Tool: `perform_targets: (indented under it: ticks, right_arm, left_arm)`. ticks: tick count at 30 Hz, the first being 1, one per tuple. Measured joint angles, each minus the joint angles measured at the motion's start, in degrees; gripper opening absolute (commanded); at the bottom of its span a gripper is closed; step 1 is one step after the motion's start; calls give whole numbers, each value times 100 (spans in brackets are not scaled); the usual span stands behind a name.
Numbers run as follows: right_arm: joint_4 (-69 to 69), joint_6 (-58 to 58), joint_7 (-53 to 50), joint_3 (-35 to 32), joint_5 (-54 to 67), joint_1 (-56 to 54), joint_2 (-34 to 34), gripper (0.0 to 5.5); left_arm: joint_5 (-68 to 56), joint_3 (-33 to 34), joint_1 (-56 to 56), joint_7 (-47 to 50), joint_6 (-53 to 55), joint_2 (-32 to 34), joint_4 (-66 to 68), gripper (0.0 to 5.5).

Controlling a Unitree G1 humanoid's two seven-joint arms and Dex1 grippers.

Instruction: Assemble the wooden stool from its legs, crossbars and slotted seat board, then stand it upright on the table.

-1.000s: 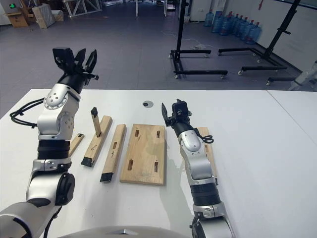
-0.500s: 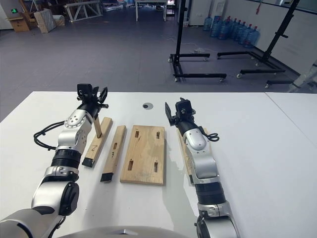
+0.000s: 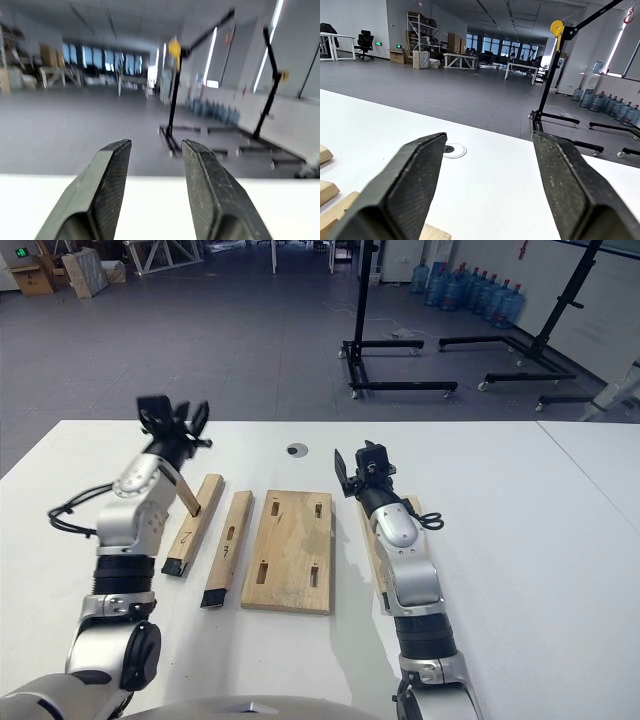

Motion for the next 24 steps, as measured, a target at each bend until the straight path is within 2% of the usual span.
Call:
perform_targets:
  ticks: [4,7,10,13,15,21,24]
  right_arm:
    - [-65,1,-47,9,-1,62,23,314]
    - [-121,-1,-113,-18,-4,215,42,314]
    - [-275,0,-231,-95,-5,531,66,314]
    - [-379,0,-286,-117,-9,739,67,314]
    - [-421,8,-287,-102,-16,788,60,314]
    - [-506,124,-216,-1,-23,787,8,314]
    - [-565,126,-214,36,-61,787,-11,314]
  left_arm:
    - [-82,183,-437,90,396,283,-714,183]
    - [76,152,-58,-16,467,649,-1699,183]
    - [187,164,1494,-59,563,719,-2877,183]
    - [325,-226,3492,-223,495,600,-3378,236]
    - [433,-631,4476,-386,372,477,-3302,268]
    - [434,-710,4614,-158,934,137,-2494,357]
    - [587,-747,4581,-46,1165,147,-2452,357]
